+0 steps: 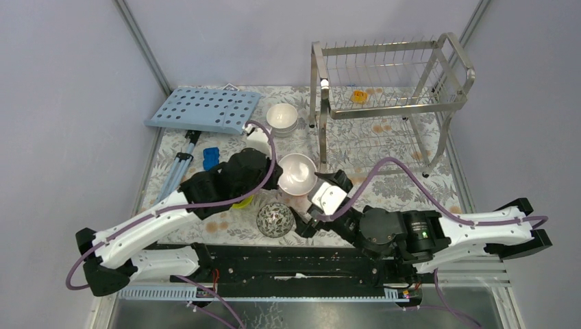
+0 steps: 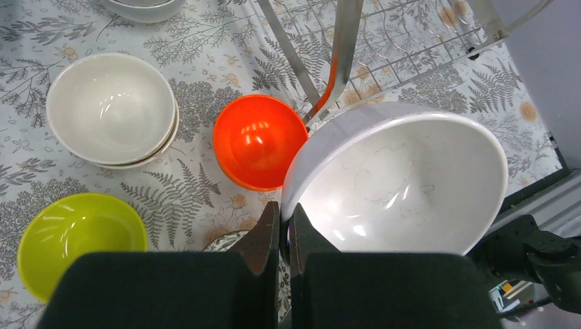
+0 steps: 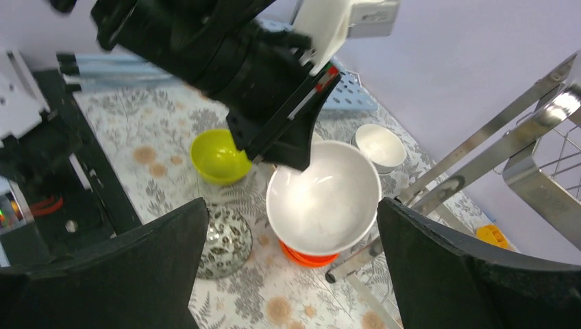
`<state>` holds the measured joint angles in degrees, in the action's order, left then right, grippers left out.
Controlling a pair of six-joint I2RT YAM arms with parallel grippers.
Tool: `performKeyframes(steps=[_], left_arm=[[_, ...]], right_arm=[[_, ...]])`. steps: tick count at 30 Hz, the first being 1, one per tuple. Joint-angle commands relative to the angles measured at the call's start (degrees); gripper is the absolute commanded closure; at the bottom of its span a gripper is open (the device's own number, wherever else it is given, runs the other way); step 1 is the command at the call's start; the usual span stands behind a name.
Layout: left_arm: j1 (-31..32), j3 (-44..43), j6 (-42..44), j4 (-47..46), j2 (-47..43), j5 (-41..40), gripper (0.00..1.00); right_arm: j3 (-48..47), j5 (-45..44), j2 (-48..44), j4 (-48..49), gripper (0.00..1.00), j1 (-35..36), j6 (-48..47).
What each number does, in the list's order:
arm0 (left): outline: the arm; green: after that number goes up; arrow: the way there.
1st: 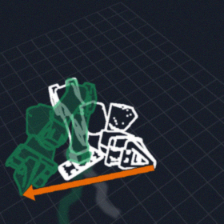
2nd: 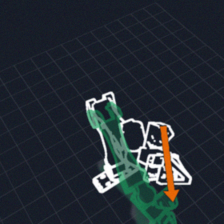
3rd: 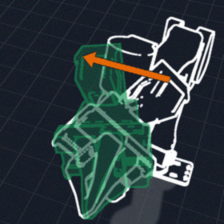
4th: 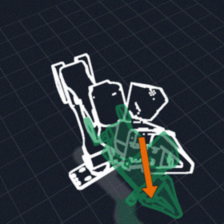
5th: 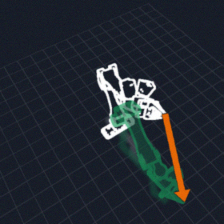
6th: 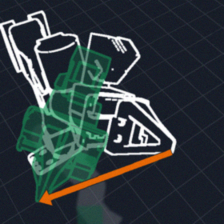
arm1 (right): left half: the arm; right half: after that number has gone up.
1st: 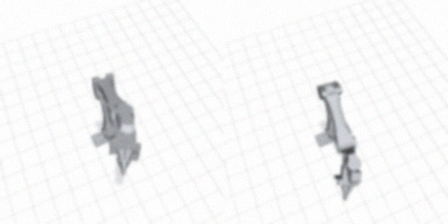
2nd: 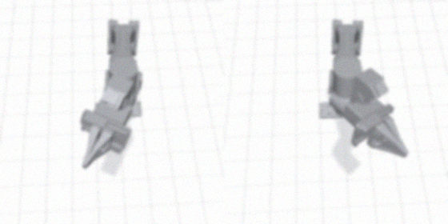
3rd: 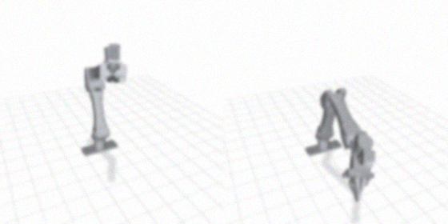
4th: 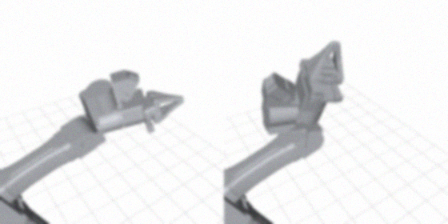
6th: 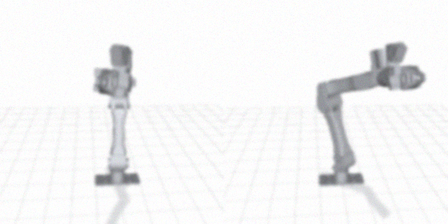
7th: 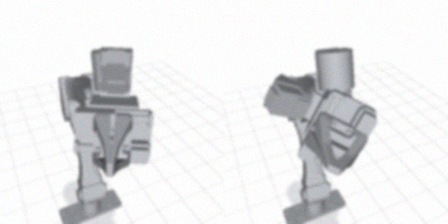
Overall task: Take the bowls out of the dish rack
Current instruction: Place the bowl at the center of the board.
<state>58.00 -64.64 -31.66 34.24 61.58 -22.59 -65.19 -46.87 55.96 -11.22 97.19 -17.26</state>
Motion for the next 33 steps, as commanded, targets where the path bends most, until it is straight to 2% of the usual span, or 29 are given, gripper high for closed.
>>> performKeyframes(steps=[1,4,6,7,12,18,22,27,33], left_arm=[[0.0,1.9,-2.2,0.4,-5.1,1.6,1.0],[0.6,4.8,-4.6,1.5,-7.2,3.2,1.0],[1.3,6.1,-5.9,2.5,-8.7,3.0,1.0],[1.5,6.5,-6.1,3.0,-9.3,2.9,1.0],[3.2,7.0,-6.6,3.3,-8.5,4.9,1.0],[14.3,6.4,-9.5,-0.6,4.0,3.0,1.0],[15.0,7.4,-10.5,-4.7,11.0,4.2,1.0],[14.9,4.9,-11.5,-5.9,21.5,5.4,1.0],[14.0,4.2,-12.3,-6.9,27.8,6.7,1.0]], right_arm=[[-7.2,-6.6,4.8,2.6,0.0,0.0,4.0],[-4.5,-6.0,2.8,3.9,0.04,-0.3,3.8],[-2.2,-5.5,1.0,1.0,0.15,-0.5,6.1],[-1.7,-6.1,0.3,-1.5,0.17,-0.6,8.0],[4.8,-16.6,-7.5,-9.4,0.1,-0.7,22.8],[5.9,-27.9,-15.3,-21.5,0.05,-0.7,43.3],[7.2,-29.5,-17.0,-25.6,0.05,-0.7,50.7],[5.8,-31.1,-12.2,-31.6,0.02,-0.7,57.9],[5.6,-30.3,-10.1,-32.4,0.0,-0.6,59.8]])
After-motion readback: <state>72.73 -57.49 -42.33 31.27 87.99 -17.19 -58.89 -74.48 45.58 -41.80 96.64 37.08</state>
